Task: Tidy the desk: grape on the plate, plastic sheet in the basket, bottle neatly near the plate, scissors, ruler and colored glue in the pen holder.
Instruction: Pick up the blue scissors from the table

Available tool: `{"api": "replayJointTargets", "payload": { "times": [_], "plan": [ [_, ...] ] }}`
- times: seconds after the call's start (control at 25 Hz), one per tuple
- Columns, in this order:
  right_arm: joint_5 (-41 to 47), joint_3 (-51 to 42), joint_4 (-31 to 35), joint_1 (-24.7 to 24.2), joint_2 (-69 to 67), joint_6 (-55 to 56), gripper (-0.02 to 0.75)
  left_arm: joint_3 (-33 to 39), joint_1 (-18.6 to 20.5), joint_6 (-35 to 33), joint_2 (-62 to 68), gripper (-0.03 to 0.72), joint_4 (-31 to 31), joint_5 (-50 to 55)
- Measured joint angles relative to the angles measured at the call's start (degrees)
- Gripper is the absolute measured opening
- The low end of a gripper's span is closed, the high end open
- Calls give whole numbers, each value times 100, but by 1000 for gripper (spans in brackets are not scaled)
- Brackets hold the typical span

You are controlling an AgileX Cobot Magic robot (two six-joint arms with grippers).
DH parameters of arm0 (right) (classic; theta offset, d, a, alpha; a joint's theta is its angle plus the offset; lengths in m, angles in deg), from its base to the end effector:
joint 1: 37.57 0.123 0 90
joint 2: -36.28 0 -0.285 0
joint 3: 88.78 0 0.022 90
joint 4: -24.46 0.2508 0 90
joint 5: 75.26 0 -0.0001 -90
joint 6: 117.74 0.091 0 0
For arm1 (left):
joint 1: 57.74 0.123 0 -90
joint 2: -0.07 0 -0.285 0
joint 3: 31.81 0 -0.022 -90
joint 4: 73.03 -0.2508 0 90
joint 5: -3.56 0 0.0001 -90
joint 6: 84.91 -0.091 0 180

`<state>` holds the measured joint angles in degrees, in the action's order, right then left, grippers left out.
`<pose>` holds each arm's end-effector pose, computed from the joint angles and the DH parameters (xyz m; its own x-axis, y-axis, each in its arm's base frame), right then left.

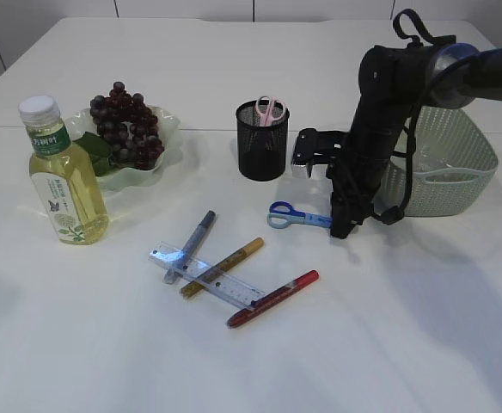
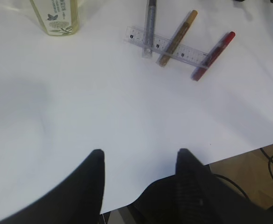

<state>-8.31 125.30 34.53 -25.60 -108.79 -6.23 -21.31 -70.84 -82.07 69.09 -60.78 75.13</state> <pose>0.4659 0.1137 0.1271 -0.2299 -0.9595 -0.1630 -0.9732 0.2278 0.0317 0.1752 -0.0596 0.3786 -0.8808 0.0865 -0.4654 0.2157 0.9485 -0.2320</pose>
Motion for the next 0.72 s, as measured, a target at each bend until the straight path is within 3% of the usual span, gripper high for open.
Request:
{"api": "replayJointTargets", "payload": {
  "times": [0.72],
  "plan": [
    [-47,0,-189,0,0,0,323,0,0,0,0,362,9,0]
  ]
}}
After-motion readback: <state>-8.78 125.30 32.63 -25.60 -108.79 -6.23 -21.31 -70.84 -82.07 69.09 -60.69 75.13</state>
